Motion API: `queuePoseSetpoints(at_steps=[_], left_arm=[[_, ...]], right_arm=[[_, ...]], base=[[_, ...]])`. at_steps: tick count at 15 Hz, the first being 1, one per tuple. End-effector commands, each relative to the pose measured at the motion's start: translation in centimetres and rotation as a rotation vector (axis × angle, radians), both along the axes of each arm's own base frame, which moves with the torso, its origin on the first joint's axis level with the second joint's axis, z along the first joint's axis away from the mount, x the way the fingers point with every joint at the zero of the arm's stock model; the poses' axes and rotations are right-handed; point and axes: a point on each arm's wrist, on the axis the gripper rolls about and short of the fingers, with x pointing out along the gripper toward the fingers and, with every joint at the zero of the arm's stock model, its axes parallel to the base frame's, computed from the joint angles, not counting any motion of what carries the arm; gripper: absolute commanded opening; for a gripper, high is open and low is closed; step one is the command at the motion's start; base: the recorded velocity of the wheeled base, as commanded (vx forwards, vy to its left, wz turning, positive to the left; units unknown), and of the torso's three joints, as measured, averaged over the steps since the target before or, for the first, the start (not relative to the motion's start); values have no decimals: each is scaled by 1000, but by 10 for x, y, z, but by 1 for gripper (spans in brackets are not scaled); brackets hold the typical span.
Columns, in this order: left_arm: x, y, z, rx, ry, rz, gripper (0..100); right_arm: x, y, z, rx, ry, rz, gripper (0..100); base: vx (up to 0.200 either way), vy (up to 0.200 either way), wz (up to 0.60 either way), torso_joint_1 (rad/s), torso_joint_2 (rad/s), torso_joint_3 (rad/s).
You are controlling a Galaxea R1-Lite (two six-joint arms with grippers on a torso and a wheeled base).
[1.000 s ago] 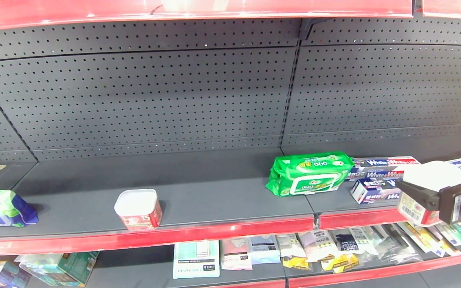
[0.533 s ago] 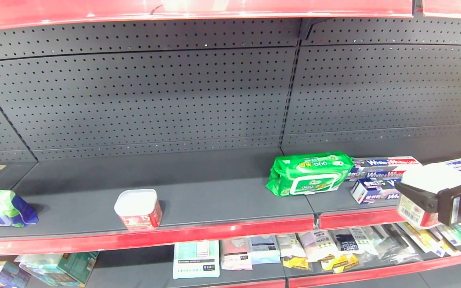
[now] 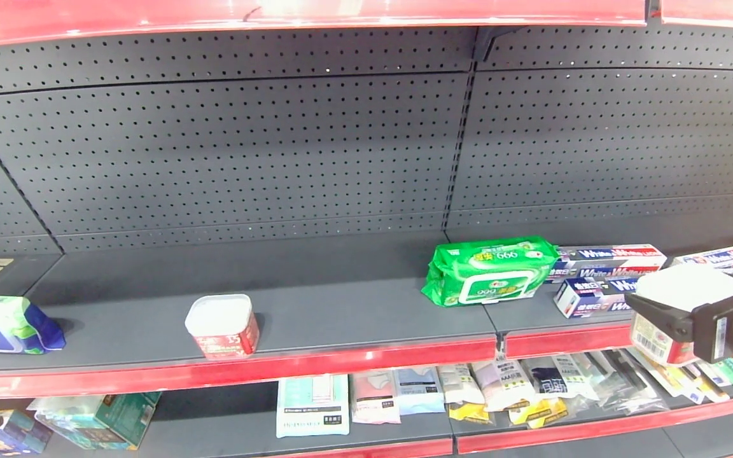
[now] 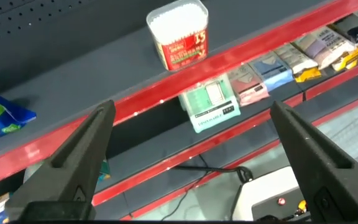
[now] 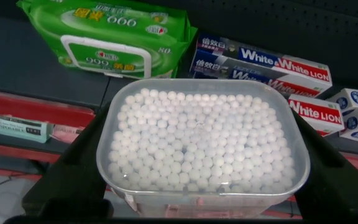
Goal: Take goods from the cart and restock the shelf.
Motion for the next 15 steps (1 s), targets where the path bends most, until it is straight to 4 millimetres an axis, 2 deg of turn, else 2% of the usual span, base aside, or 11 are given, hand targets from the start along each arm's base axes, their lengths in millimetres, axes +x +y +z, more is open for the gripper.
queuePoseSetpoints(at_steps=[1, 8, 15], left_arm=[[1, 0, -1, 5, 8, 0, 100], [-1, 0, -4, 29, 1, -7, 100], [-1, 0, -3, 46, -12, -12, 100]], right_arm=[[-1, 0, -1, -10, 1, 4, 0], [-3, 0, -1, -31, -3, 10, 0], [-3, 0, -1, -31, -6, 12, 0]], base=[[0, 0, 0, 0, 0, 0], [0, 0, 0, 0, 0, 0], [0, 0, 600, 2, 2, 2]])
